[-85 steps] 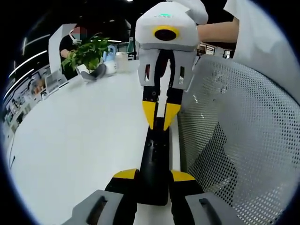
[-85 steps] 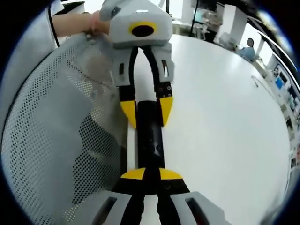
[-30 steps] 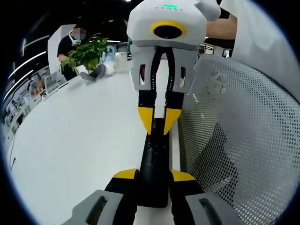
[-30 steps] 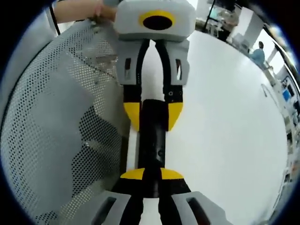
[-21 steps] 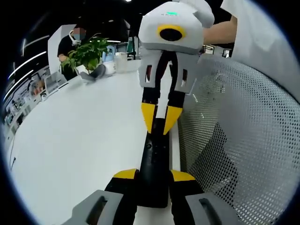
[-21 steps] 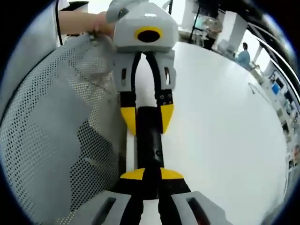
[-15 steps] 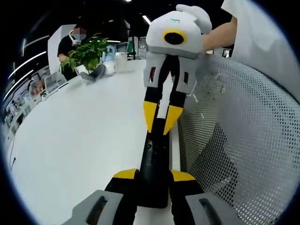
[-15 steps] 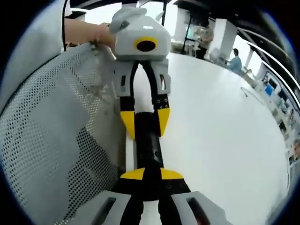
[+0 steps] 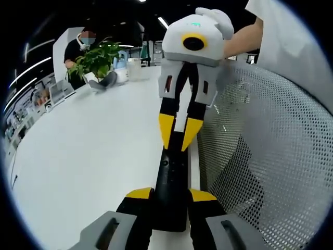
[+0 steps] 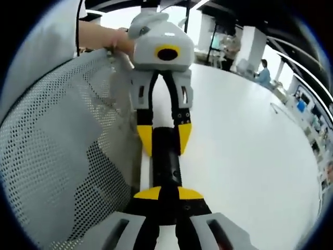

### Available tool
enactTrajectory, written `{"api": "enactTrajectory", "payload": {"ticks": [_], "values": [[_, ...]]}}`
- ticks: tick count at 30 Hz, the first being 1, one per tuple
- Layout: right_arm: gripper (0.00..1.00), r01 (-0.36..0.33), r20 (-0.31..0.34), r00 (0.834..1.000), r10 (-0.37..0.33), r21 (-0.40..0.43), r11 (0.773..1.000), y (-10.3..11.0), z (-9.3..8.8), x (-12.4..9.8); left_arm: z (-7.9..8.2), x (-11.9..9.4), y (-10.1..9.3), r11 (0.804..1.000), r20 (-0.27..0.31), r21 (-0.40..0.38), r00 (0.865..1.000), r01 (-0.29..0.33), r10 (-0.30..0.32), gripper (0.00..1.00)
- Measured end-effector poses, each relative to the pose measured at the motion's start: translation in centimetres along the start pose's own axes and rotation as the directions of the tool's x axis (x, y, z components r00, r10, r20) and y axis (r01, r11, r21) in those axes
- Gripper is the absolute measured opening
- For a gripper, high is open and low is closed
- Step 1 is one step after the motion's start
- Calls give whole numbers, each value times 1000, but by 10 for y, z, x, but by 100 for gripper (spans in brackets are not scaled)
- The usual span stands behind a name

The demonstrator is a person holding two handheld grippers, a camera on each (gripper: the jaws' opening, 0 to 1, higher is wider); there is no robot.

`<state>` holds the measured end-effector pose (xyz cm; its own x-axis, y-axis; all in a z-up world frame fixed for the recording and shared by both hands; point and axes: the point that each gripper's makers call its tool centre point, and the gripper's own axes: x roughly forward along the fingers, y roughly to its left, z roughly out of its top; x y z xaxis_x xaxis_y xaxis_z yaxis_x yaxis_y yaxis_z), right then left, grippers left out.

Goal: Press the specified remote control buttons in sequence, fully releasing each button before pressing the next.

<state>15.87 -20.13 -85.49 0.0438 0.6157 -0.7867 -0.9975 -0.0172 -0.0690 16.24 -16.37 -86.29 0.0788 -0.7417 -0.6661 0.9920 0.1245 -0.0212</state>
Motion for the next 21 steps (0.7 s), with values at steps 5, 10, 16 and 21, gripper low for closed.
{"api": "enactTrajectory", "payload": {"ticks": [5,10,16,21], "values": [[6,-73,-130,989,72,-7,997,0,-1,2,0,0,0,1000,0,1,1000,0,0,25],[6,-124,-235,963,132,47,991,-2,0,5,0,0,0,1000,0,0,1000,-1,1,25],[6,-160,-286,943,171,63,985,-2,0,6,0,0,0,1000,-1,0,1000,-1,1,25],[6,-129,-221,966,136,47,991,-1,-1,4,-1,0,0,1000,-1,-1,1000,-2,2,25]]}}
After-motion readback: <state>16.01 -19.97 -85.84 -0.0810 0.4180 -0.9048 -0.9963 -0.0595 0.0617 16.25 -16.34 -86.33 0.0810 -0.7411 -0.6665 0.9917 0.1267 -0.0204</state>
